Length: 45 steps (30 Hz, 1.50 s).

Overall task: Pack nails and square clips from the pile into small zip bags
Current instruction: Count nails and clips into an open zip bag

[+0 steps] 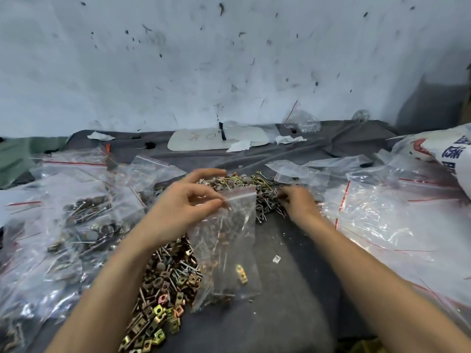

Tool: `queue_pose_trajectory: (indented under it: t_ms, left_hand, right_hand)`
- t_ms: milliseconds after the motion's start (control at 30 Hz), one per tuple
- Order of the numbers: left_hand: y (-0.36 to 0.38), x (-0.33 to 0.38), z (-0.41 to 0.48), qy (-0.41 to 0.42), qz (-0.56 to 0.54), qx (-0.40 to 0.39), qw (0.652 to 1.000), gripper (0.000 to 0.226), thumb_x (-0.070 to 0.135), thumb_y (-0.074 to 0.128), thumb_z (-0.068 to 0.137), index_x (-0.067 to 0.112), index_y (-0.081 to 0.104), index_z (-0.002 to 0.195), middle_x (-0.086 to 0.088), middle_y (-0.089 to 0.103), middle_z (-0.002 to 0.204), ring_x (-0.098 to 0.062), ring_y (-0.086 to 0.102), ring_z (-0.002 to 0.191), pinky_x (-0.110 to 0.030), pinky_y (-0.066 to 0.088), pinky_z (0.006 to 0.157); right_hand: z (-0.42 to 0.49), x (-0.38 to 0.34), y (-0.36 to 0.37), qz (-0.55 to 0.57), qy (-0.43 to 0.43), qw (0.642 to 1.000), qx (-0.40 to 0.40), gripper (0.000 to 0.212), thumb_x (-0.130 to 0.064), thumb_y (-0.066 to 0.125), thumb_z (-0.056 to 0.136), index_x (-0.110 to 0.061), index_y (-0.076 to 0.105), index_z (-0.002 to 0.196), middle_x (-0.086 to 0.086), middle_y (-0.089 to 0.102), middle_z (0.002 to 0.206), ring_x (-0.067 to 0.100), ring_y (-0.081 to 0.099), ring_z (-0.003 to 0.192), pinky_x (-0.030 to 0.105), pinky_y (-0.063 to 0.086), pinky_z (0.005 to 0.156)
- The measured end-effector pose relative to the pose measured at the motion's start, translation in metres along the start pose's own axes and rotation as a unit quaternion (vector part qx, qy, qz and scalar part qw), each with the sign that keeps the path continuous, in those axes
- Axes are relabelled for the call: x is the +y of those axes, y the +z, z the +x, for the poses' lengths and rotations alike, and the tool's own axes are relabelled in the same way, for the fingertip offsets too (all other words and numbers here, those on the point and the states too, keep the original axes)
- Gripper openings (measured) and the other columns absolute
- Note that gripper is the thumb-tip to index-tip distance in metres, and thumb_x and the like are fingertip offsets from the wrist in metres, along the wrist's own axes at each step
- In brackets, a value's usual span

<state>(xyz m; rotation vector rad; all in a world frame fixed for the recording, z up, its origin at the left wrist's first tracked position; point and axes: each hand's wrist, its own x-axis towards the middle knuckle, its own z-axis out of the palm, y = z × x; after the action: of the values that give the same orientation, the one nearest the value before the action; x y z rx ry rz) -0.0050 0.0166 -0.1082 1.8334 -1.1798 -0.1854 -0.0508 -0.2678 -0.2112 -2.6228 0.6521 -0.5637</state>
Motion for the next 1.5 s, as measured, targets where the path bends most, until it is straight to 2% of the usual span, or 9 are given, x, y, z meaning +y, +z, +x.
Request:
queue_pose_trajectory:
  t_ms: [133, 333, 633, 800, 933, 1100, 1267, 1367, 1500]
  left_hand:
    - [-0.011, 0.007, 0.023, 0.027, 0.063, -0.028, 0.997, 0.023, 0.049, 0.066, 0.072, 0.029, 0.077, 0.077, 0.033, 0.055, 0.117, 0.009, 0.056, 0.105, -0.005, 0.044, 0.081]
    - [-0.002, 0.008, 0.05, 0.043, 0.065, -0.117, 0.99, 0.025, 0.043, 0.067, 0.073, 0.024, 0.077, 0.086, 0.016, 0.067, 0.095, -0.002, 0.063, 0.093, -0.017, 0.05, 0.081]
    - [-0.009, 0.018, 0.052, 0.07, 0.093, -0.144, 0.983, 0.008, 0.029, 0.067, 0.087, 0.032, 0.074, 0.091, 0.021, 0.069, 0.081, 0.007, 0.062, 0.079, -0.011, 0.043, 0.075]
    - [-0.014, 0.014, 0.052, 0.066, 0.09, -0.136, 0.984, 0.008, 0.033, 0.064, 0.086, 0.033, 0.071, 0.086, 0.022, 0.068, 0.081, 0.007, 0.061, 0.078, -0.013, 0.044, 0.073]
    - [-0.018, 0.008, 0.054, 0.052, 0.1, -0.1, 0.989, 0.008, 0.03, 0.064, 0.086, 0.03, 0.071, 0.086, 0.015, 0.071, 0.085, 0.001, 0.064, 0.083, -0.031, 0.052, 0.084]
    - [-0.021, 0.005, 0.053, 0.057, 0.104, -0.092, 0.989, 0.009, 0.033, 0.063, 0.085, 0.031, 0.071, 0.086, 0.019, 0.071, 0.088, 0.004, 0.065, 0.085, -0.03, 0.052, 0.086]
    - [-0.02, 0.009, 0.049, 0.055, 0.099, -0.102, 0.988, 0.01, 0.035, 0.062, 0.085, 0.031, 0.071, 0.087, 0.017, 0.071, 0.093, 0.004, 0.064, 0.091, -0.034, 0.051, 0.092]
    - [-0.019, 0.011, 0.047, 0.059, 0.109, -0.102, 0.987, 0.013, 0.038, 0.06, 0.083, 0.031, 0.071, 0.087, 0.013, 0.071, 0.095, 0.0, 0.064, 0.093, -0.04, 0.05, 0.092]
    - [-0.017, 0.012, 0.046, 0.079, 0.116, -0.104, 0.985, 0.007, 0.035, 0.064, 0.088, 0.032, 0.07, 0.086, 0.013, 0.072, 0.094, -0.004, 0.065, 0.095, -0.042, 0.05, 0.09]
  right_hand:
    - [-0.003, -0.013, -0.011, 0.003, -0.005, 0.999, 0.047, 0.018, -0.014, 0.057, 0.094, -0.009, 0.069, 0.107, 0.011, 0.07, 0.103, 0.026, 0.063, 0.092, 0.033, 0.047, 0.077]
    - [-0.008, -0.086, -0.1, 0.372, -0.083, 0.924, 0.04, 0.012, -0.009, 0.072, 0.082, -0.021, 0.069, 0.079, -0.007, 0.073, 0.073, 0.005, 0.067, 0.073, 0.015, 0.05, 0.067]
    - [-0.023, -0.113, -0.131, 0.176, -0.197, 0.945, -0.192, 0.004, -0.008, 0.074, 0.08, -0.01, 0.073, 0.083, -0.006, 0.068, 0.072, -0.007, 0.055, 0.06, 0.01, 0.041, 0.063]
    - [0.006, -0.081, -0.127, 0.257, -0.117, 0.958, -0.056, 0.01, -0.007, 0.068, 0.085, -0.016, 0.072, 0.085, 0.004, 0.072, 0.083, 0.008, 0.061, 0.074, 0.028, 0.053, 0.073]
    - [0.015, -0.028, -0.062, -0.002, 0.051, 0.992, -0.112, 0.012, -0.012, 0.07, 0.085, -0.009, 0.071, 0.097, 0.011, 0.072, 0.099, 0.018, 0.063, 0.083, 0.028, 0.048, 0.077]
    - [0.0, 0.006, 0.001, -0.011, 0.061, 0.997, -0.036, 0.016, -0.004, 0.068, 0.083, -0.009, 0.071, 0.098, 0.011, 0.07, 0.097, 0.026, 0.064, 0.095, 0.03, 0.049, 0.081]
    - [0.0, -0.004, -0.009, 0.07, 0.078, 0.994, 0.01, 0.013, 0.004, 0.065, 0.082, -0.004, 0.069, 0.092, 0.015, 0.071, 0.089, 0.028, 0.067, 0.085, 0.037, 0.053, 0.079]
    - [-0.003, -0.036, -0.046, 0.216, 0.093, 0.97, 0.061, 0.01, -0.001, 0.069, 0.083, -0.007, 0.068, 0.092, 0.012, 0.071, 0.092, 0.017, 0.063, 0.078, 0.016, 0.05, 0.067]
    - [-0.018, -0.096, -0.112, 0.441, -0.059, 0.895, 0.012, 0.015, 0.0, 0.073, 0.077, -0.013, 0.065, 0.08, 0.003, 0.072, 0.078, 0.013, 0.067, 0.075, 0.019, 0.053, 0.072]
